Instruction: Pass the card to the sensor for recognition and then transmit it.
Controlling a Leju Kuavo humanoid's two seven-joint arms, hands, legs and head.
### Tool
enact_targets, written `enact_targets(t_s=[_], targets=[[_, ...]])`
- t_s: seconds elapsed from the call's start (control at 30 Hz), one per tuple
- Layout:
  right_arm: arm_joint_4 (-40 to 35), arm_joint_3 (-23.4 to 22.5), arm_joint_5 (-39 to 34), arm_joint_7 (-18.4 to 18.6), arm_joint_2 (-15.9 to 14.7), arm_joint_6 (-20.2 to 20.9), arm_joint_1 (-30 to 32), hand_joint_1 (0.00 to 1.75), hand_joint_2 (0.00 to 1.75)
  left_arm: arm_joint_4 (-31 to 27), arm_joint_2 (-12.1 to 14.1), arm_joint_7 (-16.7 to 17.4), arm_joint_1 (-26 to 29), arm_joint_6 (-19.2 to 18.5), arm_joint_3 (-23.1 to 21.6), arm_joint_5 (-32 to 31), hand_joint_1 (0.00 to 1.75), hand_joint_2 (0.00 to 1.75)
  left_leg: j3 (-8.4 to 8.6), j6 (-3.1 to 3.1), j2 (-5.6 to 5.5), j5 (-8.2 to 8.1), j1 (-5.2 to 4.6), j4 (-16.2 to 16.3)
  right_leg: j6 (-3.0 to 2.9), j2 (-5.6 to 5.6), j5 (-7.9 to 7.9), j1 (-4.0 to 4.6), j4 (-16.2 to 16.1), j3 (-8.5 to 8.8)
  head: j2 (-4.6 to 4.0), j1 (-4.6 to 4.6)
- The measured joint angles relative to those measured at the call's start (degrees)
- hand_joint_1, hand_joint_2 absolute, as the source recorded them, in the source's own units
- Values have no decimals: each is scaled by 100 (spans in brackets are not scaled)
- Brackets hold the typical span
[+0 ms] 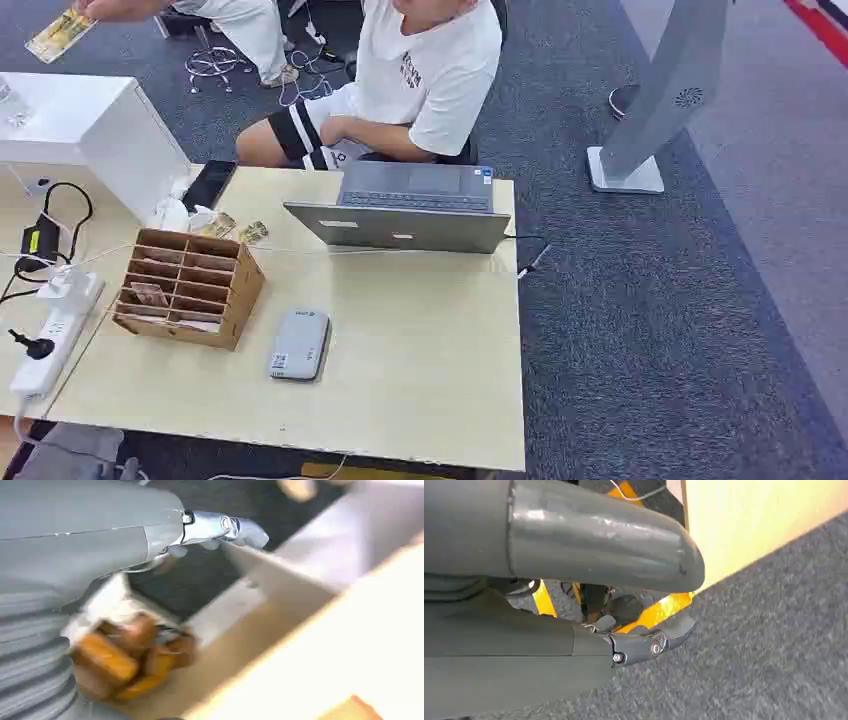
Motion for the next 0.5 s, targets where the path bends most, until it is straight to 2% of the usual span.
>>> enact_targets(t_s=[0.37,0.47,0.5], targets=[[151,-315,-470,4,11,-328,-32,0,0,-1886,-398,-378,-119,92,1078,933,0,175,0,0,-1,0,-1,0,0,-2,0,0,0,0,2,2],[186,-385,-560,13,18,-411,-45,0,0,-2406,-483,-496,-73,120,1199,1135,0,175,0,0,-1,0,0,0,0,-3,0,0,0,2,0,-2],[199,-413,-567,20,20,-420,-47,0,0,-2582,-509,-566,-17,135,1192,1196,0,0,1,0,-1,0,0,0,0,-3,0,0,0,1,2,-4]])
